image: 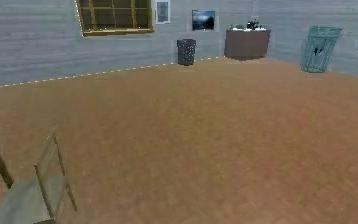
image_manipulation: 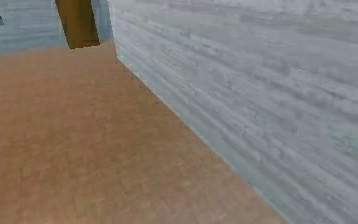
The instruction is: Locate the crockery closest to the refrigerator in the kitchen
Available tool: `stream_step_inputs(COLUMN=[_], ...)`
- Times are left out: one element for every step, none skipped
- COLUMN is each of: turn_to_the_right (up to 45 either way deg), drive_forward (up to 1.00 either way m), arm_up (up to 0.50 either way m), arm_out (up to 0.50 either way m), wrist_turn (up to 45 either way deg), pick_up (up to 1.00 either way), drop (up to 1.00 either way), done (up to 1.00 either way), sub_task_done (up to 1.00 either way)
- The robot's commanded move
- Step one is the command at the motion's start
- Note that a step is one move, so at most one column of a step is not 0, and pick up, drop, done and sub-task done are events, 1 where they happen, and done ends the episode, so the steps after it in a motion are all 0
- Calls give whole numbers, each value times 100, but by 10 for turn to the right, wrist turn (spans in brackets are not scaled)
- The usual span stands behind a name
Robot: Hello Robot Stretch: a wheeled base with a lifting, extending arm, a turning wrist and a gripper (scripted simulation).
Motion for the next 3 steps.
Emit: stream_step_inputs(turn_to_the_right=[0,-270,0], drive_forward=[85,0,100], arm_up=[0,0,0], arm_out=[0,0,0], wrist_turn=[0,0,0], pick_up=[0,0,0], drop=[0,0,0], done=[0,0,0], sub_task_done=[0,0,0])
